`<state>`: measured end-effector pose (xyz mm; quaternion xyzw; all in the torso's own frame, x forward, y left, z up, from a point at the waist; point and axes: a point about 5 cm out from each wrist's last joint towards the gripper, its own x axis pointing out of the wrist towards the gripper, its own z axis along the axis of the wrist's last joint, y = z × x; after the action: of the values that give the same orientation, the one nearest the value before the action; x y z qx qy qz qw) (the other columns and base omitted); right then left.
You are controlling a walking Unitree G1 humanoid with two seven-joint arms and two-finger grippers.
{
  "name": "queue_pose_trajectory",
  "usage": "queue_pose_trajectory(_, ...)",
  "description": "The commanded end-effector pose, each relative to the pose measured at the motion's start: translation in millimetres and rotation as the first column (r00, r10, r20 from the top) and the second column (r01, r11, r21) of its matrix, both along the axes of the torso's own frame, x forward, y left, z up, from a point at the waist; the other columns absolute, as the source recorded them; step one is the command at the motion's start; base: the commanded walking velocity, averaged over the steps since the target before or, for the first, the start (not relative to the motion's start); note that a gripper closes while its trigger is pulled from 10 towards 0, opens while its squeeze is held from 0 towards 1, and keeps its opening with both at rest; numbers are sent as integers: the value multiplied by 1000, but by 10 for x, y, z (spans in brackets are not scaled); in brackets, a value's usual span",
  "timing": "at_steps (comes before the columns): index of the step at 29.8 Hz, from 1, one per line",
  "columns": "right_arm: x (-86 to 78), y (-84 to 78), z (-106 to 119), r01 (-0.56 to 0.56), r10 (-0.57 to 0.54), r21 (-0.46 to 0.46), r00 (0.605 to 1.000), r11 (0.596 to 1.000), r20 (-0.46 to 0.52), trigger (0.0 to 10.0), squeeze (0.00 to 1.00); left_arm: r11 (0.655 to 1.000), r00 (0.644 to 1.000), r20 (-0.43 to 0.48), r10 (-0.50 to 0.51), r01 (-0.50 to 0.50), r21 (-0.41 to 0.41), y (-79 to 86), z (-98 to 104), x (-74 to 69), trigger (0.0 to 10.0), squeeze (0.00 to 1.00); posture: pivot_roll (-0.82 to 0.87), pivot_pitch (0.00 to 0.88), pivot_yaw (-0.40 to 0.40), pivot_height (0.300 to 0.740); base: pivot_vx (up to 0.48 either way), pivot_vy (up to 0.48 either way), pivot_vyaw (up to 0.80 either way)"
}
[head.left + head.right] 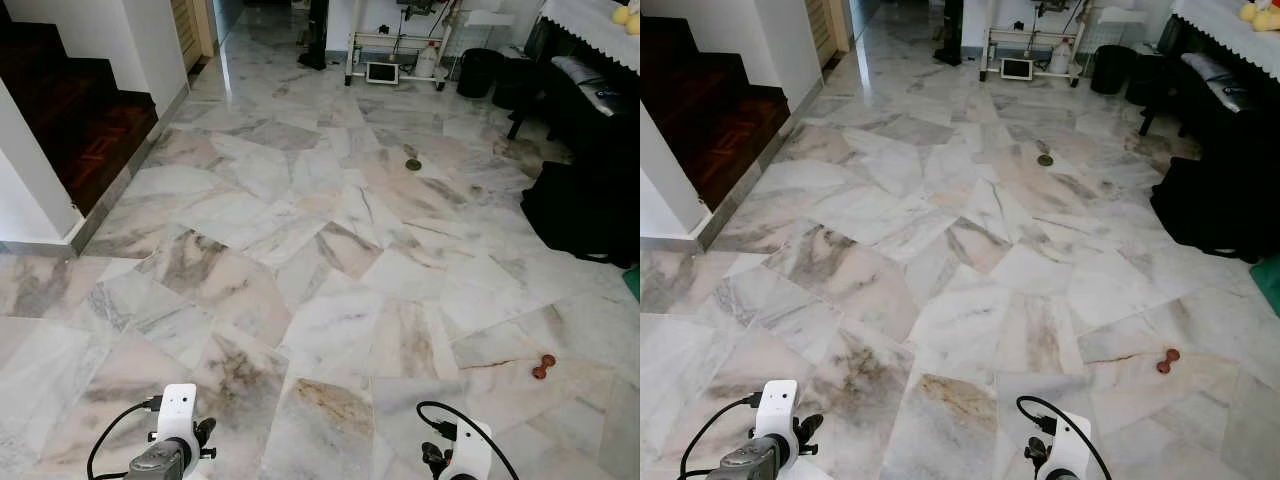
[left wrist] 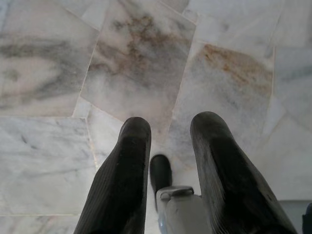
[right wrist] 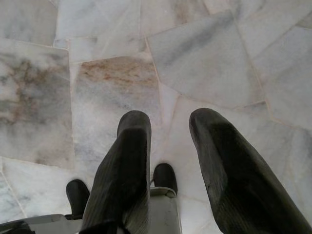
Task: Setting the table
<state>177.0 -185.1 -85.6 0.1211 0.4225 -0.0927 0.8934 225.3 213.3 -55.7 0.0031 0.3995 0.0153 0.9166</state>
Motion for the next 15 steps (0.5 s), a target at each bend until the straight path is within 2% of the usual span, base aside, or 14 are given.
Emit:
queue_pose_trajectory(1,-43,-47,-16,13,-13,-11,1000,1000,-17,10000,0,999,999,-36,-32,33,17,8,-34,-50,10000,0,52,0,-61,740,0,0,0)
queue_pose_trajectory(4,-49,-50,-18,17,-17,-12,1000,1000,-20,10000,0,1000,999,-37,-25,25,16,12,-36,-55,10000,0,52,0,-60,740,0,0,0)
queue_pose_trajectory(5,-64,-53,-28,21,-21,-17,999,1000,-36,10000,0,1000,999,-37,5,-5,4,25,-40,-64,10000,0,49,0,-58,740,0,0,-619)
queue_pose_trajectory(15,-86,-37,-43,26,-26,-5,998,1000,-53,10000,0,1000,999,-30,25,-25,-13,34,-33,-58,10000,0,49,0,-54,740,0,0,-728)
